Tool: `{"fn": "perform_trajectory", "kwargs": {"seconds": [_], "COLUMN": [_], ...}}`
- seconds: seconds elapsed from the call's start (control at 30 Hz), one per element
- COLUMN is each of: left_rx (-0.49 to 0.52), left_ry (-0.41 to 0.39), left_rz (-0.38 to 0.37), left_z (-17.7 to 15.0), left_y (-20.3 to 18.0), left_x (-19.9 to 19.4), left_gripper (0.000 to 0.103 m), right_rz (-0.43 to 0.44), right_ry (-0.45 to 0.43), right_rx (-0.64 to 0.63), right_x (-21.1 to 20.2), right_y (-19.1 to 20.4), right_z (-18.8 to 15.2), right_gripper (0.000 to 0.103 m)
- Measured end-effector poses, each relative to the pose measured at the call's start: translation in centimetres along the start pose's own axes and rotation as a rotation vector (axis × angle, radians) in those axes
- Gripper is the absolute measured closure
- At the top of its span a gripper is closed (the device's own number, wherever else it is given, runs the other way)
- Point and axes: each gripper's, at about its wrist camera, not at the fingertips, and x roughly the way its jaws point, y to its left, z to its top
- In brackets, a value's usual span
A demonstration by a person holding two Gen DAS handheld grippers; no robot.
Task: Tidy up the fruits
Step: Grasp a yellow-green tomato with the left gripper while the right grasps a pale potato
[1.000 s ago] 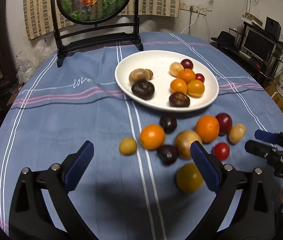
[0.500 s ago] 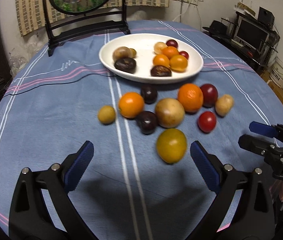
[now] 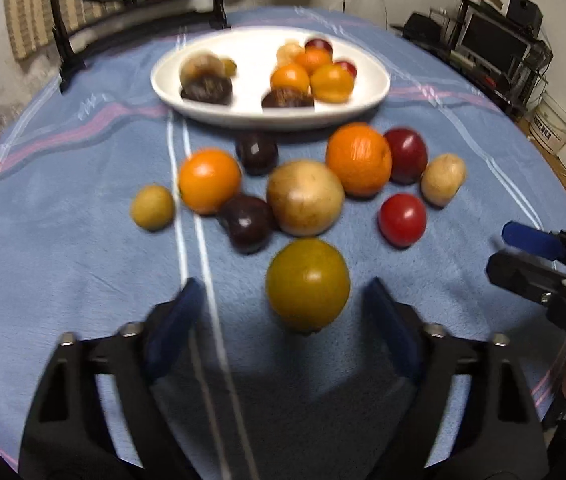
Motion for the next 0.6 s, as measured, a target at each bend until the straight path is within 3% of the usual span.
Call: {"fn": "perform_trajectory", "kwargs": {"seconds": [0.1,0.13,0.17,0.2,0.37,0.6], "left_rx": [0.01,0.014,0.017,0.017,0.022,0.022], "left_ry": [-0.019,-0.026,-0.03,-0.035,-0.029,-0.053], "left_rz": [0.004,0.002,-0.014,-0.04,-0.041,-0.032], "left_z": [0.1,0.2,0.2,0.2,0.0,-0.7], "left_y": [-0.3,-0.3,-0.2,-0.1,-0.1,0.7], "left_x": [-0.1,-0.2,-0.3,-0.5,-0.9,-2.1], "left_gripper": [0.036,0.045,0.061,0.064,0.064,0.064], "right_rz": [0.0,0.0,-0.001,0.0,-0.013,-0.103], "right_ry": [0.006,0.007,0.009,0.009,0.012,0.032], "right_rx": [0.0,0.0,-0.001,-0.001,-0.015,-0.073], "right_x": [0.1,0.2,0.2,0.2,0.5,1.6], "right_y": [-0.1,-0.1,-0.1,-0.1,0.1,0.1], "right_z": [0.0,0.0,0.0,0.0,0.2,1.4], "right_gripper": [0.035,0.035,0.035,0.035,0.035,0.035]}}
